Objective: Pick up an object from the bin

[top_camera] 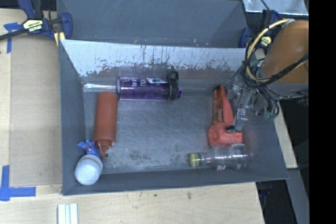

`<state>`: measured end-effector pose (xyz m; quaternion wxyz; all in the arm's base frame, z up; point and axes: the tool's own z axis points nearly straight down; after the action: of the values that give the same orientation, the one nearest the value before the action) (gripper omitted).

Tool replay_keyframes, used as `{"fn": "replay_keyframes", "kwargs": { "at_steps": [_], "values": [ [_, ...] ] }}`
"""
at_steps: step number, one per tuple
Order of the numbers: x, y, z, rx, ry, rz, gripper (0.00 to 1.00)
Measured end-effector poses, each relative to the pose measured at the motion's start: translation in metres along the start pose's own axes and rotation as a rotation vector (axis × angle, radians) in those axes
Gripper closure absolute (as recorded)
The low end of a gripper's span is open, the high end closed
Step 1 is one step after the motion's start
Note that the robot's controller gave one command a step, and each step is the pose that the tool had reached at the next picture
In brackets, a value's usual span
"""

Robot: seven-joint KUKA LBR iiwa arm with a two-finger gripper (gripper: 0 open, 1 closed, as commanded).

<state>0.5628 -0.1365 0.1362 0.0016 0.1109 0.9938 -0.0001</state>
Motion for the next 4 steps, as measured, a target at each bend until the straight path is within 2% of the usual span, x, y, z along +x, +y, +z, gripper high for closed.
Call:
{"fn": "replay_keyframes", "kwargs": {
  "at_steps": [1, 2, 3, 4],
  "values": [
    [-0.008, -0.009, -0.001, 0.001, 0.002, -0.118, 0.0],
    [0.022, 0.013, 0.036, 0.003, -0.015, -0.075, 0.0],
    [-0.004, -0.012, 0.05, -0.014, 0.003, -0.141, 1.0],
    [-0.008, -0.017, 0.052, -0.004, -0.027, -0.135, 0.0]
  ]
}}
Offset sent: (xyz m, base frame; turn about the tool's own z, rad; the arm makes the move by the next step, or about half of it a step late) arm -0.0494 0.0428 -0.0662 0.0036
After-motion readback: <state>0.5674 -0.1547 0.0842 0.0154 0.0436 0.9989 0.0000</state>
